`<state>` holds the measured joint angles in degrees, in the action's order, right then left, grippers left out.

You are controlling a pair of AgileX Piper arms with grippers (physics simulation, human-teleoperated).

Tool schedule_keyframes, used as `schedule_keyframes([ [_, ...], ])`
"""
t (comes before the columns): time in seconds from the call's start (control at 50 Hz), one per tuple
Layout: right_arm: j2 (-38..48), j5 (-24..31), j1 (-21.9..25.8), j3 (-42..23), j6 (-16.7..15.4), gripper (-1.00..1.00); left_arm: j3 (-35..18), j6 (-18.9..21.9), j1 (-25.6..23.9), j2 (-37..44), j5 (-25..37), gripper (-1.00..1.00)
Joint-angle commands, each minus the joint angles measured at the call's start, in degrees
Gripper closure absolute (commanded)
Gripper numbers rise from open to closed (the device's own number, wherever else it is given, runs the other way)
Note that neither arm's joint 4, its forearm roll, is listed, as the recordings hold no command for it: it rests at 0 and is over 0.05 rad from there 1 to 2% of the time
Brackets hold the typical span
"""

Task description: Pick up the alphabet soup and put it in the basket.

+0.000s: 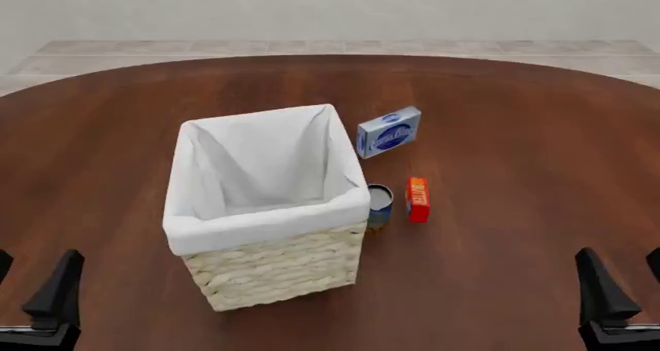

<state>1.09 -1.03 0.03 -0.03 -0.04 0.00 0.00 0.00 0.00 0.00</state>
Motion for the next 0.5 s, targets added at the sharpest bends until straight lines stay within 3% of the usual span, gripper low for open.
schedule_keyframes([
  [0.02,6.45,-5.99,-0.06,-0.03,-0.27,-1.00,0.00,0.00,0.00,0.00,0.00,-1.00],
  [0.08,6.62,-6.08,-0.13,-0.01,-0.27,-1.00,0.00,0.00,0.00,0.00,0.00,-1.00],
  [0.14,1.50,-0.96,-0.30,-0.01,-0.12,-1.00,0.00,0.00,0.00,0.00,0.00,-1.00],
  [0.3,0.26,0.92,0.02,0.00,-1.08,-1.00,0.00,0.00,0.00,0.00,0.00,-1.00],
  [0.36,2.34,-0.66,0.06,0.01,-1.13,-1.00,0.00,0.00,0.00,0.00,0.00,-1.00],
  [0.5,13.57,-11.99,0.15,-0.12,-0.65,-1.00,0.00,0.00,0.00,0.00,0.00,-1.00],
])
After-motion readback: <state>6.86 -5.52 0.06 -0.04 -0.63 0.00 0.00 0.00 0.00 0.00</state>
